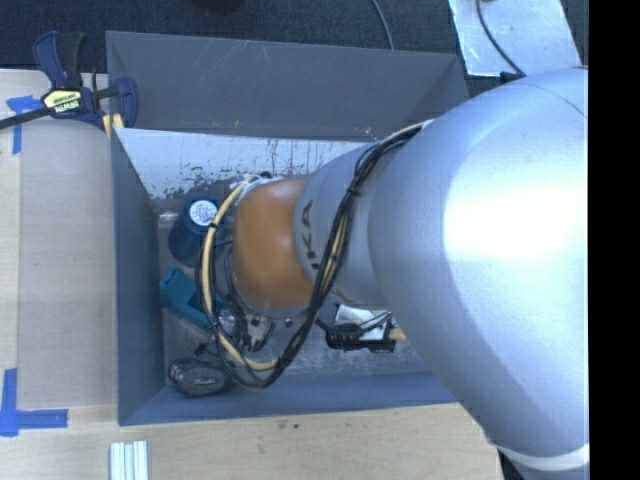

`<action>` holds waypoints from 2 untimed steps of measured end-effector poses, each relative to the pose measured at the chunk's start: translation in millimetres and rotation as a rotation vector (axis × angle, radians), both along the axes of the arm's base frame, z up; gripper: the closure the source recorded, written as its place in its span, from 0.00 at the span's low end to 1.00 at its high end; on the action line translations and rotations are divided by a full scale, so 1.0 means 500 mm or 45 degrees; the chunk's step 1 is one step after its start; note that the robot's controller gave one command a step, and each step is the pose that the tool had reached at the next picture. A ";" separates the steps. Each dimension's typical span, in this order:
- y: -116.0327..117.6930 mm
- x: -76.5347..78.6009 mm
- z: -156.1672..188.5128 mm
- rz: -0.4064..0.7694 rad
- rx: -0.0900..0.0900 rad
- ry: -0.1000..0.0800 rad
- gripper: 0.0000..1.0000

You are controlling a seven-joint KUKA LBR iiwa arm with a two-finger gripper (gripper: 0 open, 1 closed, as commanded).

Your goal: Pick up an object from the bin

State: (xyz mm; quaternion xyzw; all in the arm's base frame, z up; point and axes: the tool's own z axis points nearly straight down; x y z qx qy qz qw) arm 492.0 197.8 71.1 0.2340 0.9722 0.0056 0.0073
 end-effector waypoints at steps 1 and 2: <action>-0.002 -0.005 0.045 0.000 -0.003 0.010 1.00; -0.004 -0.007 0.114 0.002 -0.007 0.017 1.00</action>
Offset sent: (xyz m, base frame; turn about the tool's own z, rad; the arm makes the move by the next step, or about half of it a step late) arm -0.0022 -0.0011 0.0701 0.0003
